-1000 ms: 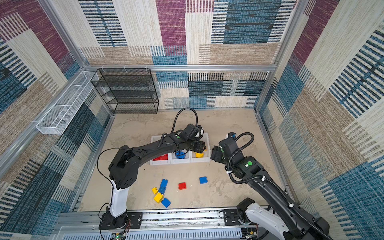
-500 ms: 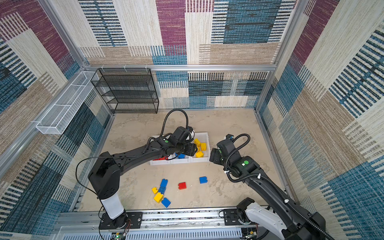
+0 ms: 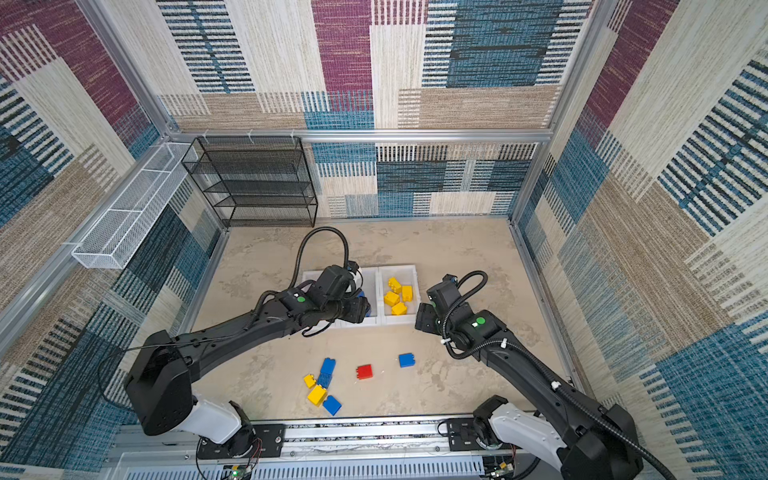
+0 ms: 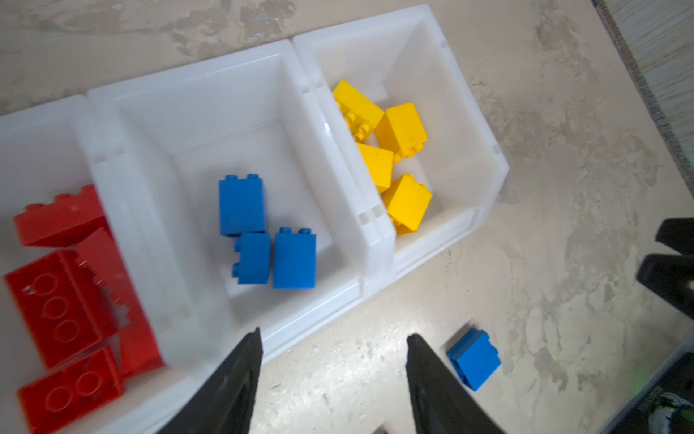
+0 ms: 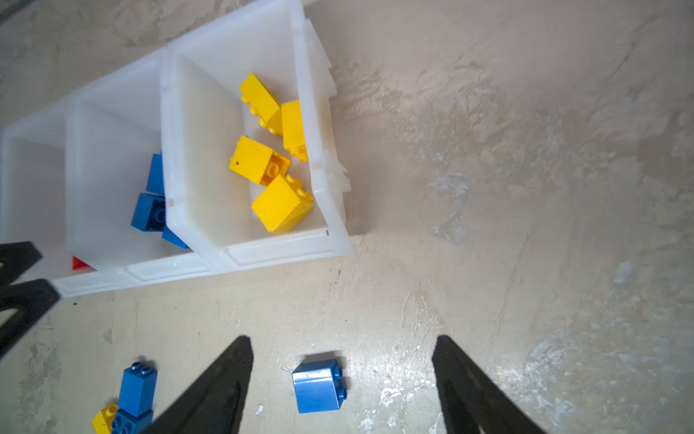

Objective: Sort the legos into containers by color
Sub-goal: 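Withdraw the left gripper while the right gripper grasps a lone blue brick, then carry the blue brick into the middle bin and release it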

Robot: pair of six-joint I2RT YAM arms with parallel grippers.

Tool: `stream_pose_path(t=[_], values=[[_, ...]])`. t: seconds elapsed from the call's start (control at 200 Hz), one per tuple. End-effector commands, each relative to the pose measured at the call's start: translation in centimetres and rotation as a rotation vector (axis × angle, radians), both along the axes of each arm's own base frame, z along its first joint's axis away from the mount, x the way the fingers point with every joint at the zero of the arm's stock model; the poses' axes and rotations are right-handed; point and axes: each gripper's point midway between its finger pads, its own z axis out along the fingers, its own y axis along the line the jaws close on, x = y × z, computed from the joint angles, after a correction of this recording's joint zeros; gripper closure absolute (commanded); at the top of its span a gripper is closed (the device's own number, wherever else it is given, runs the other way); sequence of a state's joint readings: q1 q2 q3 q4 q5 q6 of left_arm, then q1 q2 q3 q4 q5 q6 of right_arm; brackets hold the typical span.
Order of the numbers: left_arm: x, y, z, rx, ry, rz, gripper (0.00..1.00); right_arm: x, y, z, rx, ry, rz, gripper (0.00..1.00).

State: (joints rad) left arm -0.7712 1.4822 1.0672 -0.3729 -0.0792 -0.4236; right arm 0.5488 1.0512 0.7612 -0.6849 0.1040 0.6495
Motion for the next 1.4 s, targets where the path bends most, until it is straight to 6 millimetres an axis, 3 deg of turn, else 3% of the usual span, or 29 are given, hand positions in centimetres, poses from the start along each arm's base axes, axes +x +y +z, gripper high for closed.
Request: stream_pose_path(t=[0.0,0.23,0.376,0.736,0.942,1.222,1.392], values=[[-0.3,2.9,-0.1,0.016,-0.013,0.083,0.35,-1.0,1.7,-1.7,0.044,0.051,0.056,0.24],[-1.9,8.7,-0.6,0.001,-0.034,0.227,0.33,-4.6,4.1,-6.0,0.015,0.173,0.147,0.24],[-2.4,10.5,-0.3,0.007,-0.05,0.261,0.33,-5.9,5.1,-7.8,-0.034,0.233,0.196,0.25],[-2.8,11.2,-0.5,-0.011,-0.035,0.279,0.33,-5.9,6.7,-9.6,-0.151,0.272,0.25,0.3],[-2.9,11.3,-0.7,-0.008,-0.031,0.278,0.33,-6.3,6.9,-10.8,-0.228,0.302,0.264,0.39],[-3.1,12.1,-0.9,-0.004,-0.031,0.299,0.33,-6.1,7.4,-10.7,-0.233,0.294,0.272,0.55],[-3.4,13.0,-0.9,0.003,-0.034,0.326,0.33,-3.9,10.0,-7.7,-0.181,0.2,0.325,0.58]])
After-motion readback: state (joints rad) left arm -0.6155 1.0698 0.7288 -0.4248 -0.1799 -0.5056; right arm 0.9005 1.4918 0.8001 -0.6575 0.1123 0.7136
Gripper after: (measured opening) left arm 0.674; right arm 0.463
